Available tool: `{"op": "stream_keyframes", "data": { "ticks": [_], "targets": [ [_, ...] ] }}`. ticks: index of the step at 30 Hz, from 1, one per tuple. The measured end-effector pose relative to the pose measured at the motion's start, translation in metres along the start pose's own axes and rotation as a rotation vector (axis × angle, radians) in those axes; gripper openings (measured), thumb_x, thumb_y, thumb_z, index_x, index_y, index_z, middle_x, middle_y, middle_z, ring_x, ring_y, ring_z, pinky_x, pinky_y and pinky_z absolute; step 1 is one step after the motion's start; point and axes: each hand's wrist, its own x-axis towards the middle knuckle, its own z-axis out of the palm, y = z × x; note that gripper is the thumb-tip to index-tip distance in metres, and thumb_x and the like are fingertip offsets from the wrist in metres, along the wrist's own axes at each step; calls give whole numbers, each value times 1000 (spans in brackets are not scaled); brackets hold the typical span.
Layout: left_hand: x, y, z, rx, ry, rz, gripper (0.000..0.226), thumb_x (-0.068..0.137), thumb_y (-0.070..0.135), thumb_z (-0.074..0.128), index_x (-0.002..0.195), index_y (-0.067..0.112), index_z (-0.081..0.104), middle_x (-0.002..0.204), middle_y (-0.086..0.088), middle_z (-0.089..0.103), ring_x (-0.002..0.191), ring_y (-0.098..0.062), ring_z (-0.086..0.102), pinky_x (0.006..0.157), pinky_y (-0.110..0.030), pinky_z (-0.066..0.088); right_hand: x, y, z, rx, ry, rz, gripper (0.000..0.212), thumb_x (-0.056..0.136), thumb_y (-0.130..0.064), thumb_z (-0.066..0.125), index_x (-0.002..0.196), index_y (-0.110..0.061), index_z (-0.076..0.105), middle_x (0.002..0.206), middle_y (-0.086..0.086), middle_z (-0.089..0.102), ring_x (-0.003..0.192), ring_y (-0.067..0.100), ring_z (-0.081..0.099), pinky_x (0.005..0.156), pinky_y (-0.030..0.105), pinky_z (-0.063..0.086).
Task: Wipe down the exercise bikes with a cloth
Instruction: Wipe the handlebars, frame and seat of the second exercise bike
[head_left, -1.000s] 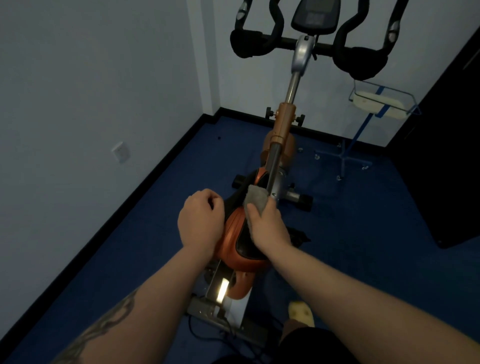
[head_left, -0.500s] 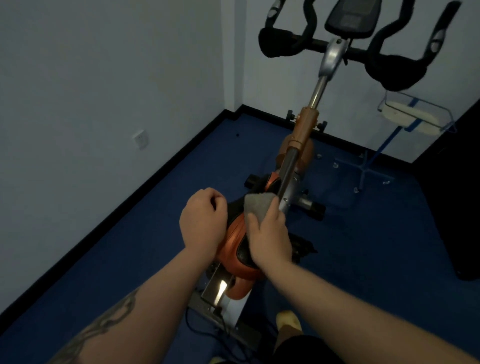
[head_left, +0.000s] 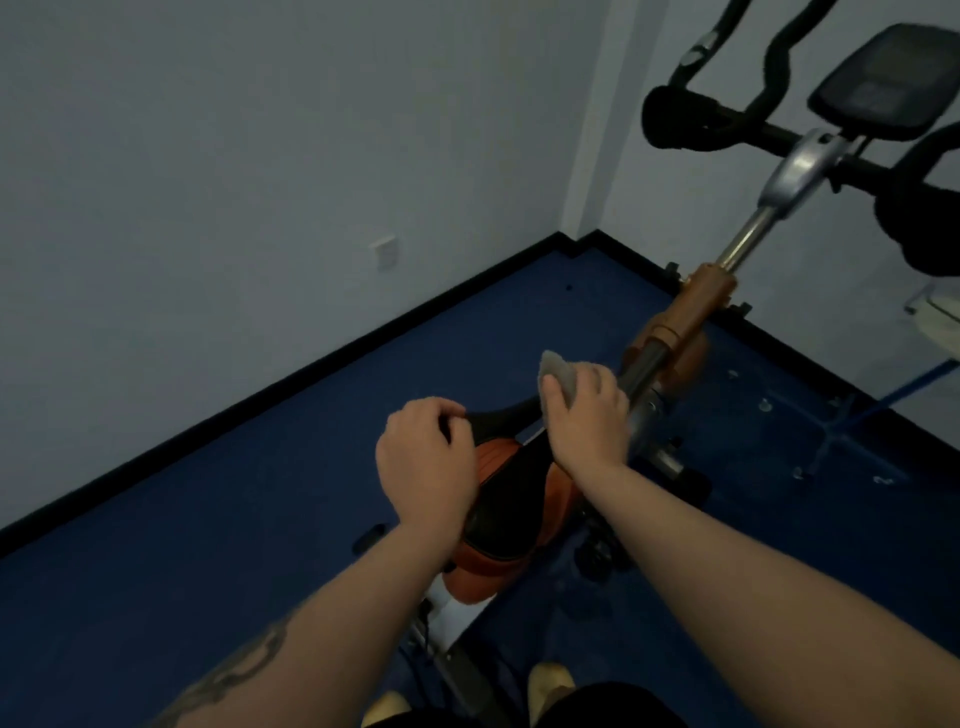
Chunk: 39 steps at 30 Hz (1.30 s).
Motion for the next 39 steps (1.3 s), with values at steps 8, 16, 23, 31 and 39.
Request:
{"op": "stream_keyframes", "data": {
  "ticks": [8, 16, 23, 31, 39],
  "targets": [
    [-44, 3, 7, 311, -71, 31, 47, 97, 26, 43, 144, 23, 40, 155, 7, 31, 147, -10, 13, 121, -38, 2, -7, 15, -14, -152, -175, -796, 50, 95, -58, 27, 131, -34, 54, 127, -7, 55, 124, 18, 44, 110, 44, 26],
    [-52, 3, 9, 14, 145, -66, 43, 94, 6, 47, 137, 11, 50, 147, -3, 45, 140, -15, 34, 118, -42, 24, -38, -5, -1, -179, -106, -576, 52, 96, -52, 25, 135, -29, 51, 142, 1, 48, 138, 25, 32, 115, 51, 20],
    [-53, -4, 12, -70, 152, -172, 42, 103, 19, 38, 145, 18, 41, 154, 4, 35, 144, -8, 22, 119, -26, 14, 14, -13, -16, -261, -322, -792, 46, 100, -51, 27, 130, -28, 54, 128, -2, 59, 119, 20, 50, 104, 37, 29],
    [-36, -13, -13, 149, 47, -4, 34, 101, 22, 41, 131, 20, 58, 130, 4, 55, 121, -13, 44, 98, -35, 43, -114, -2, -4, -48, -284, -559, 59, 97, -58, 4, 151, -40, -7, 162, -8, -4, 148, 15, -9, 119, 47, 5],
    [10, -41, -50, 129, -238, 268, 23, 93, 27, 61, 113, 21, 69, 96, 7, 52, 87, -9, 46, 78, -28, 39, -85, -52, 8, -234, -163, -192, 61, 100, -50, 19, 155, -29, 4, 163, -1, -2, 148, 20, -8, 119, 49, -2]
  ]
}}
